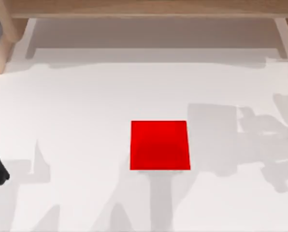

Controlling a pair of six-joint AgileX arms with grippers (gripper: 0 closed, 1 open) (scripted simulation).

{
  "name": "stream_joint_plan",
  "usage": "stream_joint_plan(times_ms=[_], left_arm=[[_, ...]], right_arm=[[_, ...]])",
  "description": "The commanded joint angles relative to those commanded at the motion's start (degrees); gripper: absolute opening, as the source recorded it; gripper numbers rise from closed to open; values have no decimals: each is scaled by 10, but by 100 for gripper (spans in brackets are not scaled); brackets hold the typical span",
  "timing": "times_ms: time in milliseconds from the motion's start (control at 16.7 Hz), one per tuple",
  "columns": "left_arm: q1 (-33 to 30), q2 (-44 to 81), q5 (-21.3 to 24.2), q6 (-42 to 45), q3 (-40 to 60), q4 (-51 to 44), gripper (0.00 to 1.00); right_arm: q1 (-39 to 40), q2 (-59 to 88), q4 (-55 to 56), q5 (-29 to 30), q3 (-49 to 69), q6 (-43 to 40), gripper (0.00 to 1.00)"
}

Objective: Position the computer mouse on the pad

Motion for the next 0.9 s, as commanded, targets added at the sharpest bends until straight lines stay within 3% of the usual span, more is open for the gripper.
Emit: stream_joint_plan(times_ms=[300,900], left_arm=[[0,0,0,0,0,0,100],[0,0,0,0,0,0,100]], right_arm=[[139,73,-28,-3,85,290,0],[380,210,-80,-28,236,1052,0]])
